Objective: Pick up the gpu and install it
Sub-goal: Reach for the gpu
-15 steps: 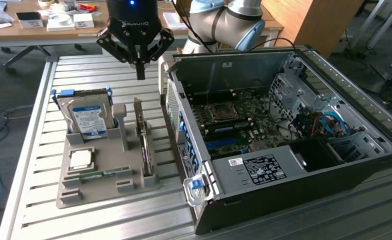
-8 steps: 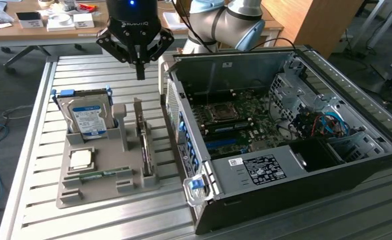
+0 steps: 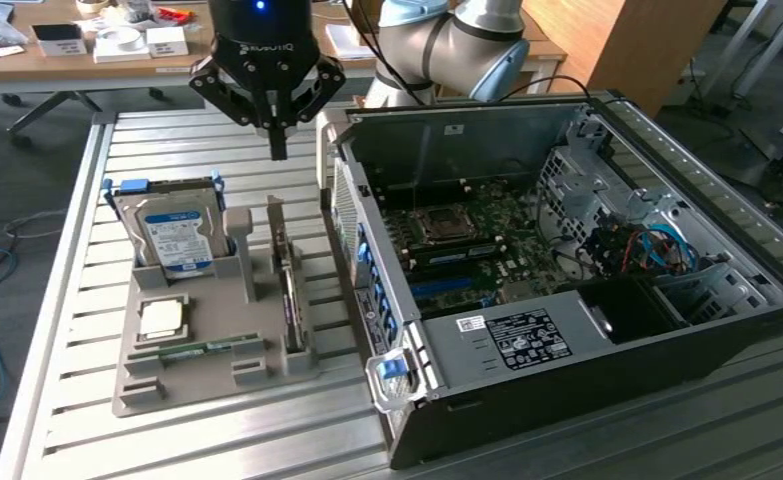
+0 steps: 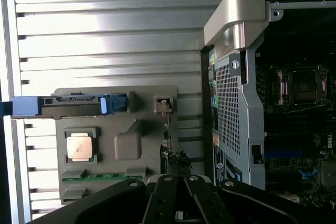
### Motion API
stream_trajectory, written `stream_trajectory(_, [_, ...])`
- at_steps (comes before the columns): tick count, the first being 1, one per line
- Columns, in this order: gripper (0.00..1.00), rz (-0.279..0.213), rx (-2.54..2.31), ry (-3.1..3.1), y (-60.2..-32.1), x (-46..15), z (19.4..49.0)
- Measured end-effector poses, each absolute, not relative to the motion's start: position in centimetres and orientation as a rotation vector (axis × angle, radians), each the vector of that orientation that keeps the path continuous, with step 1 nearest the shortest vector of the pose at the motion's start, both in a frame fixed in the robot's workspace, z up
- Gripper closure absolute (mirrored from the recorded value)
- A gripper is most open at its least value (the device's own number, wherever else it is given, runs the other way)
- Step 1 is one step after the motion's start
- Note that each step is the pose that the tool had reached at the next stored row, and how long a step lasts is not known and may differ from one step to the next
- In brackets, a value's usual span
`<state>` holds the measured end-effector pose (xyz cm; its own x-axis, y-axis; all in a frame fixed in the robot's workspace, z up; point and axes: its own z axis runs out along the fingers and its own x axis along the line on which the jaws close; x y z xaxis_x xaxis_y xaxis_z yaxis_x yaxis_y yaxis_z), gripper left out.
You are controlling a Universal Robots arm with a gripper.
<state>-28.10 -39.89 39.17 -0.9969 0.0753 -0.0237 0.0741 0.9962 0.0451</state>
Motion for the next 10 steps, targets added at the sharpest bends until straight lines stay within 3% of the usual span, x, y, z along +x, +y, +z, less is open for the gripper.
stream_trajectory(10, [0.89,0.069,0.117,3.113,-40.83,-28.54,39.17])
